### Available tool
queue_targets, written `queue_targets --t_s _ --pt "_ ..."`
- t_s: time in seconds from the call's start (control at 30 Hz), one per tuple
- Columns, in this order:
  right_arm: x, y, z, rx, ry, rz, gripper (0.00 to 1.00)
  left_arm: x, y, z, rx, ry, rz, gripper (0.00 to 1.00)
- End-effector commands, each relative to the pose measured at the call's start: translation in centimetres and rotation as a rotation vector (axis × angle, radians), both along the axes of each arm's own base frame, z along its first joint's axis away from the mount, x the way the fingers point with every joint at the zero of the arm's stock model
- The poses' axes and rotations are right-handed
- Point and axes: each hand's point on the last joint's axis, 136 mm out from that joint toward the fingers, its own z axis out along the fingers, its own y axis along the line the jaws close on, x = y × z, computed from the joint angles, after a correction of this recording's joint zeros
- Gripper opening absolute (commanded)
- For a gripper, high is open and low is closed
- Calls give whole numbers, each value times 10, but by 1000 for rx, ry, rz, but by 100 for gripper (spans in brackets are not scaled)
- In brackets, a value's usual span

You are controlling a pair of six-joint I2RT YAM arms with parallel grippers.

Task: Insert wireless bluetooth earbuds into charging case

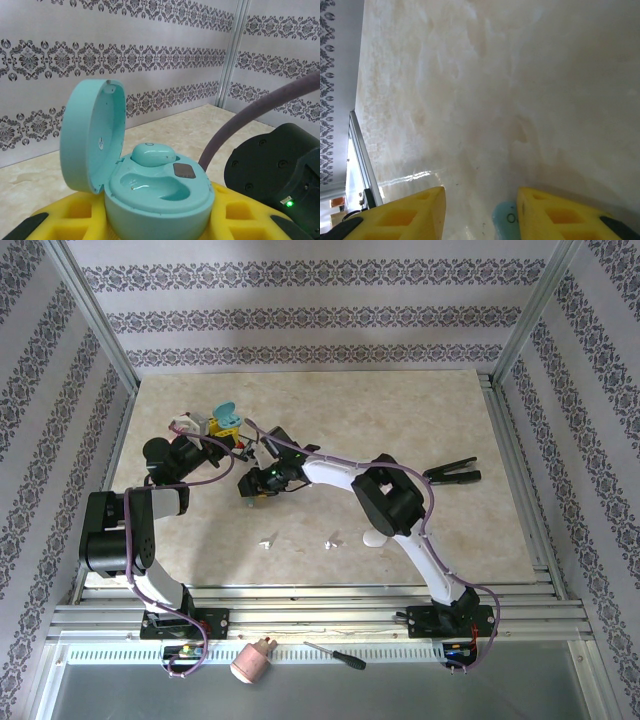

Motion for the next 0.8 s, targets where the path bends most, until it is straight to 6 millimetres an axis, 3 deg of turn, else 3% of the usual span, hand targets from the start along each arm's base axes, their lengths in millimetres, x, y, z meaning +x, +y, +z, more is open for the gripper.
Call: queue_targets --t_s 0.0,0.43,0.77 --pt "-9 6 -4 0 15 44 42 -3 2 16 -3 -38 -2 25" --pt "-17 0 -13 -34 28 37 42 -1 2 16 -7 -38 -6 25" --pt "-25 -5 0 -7 18 48 40 -4 1 17 -11 -41 -12 25"
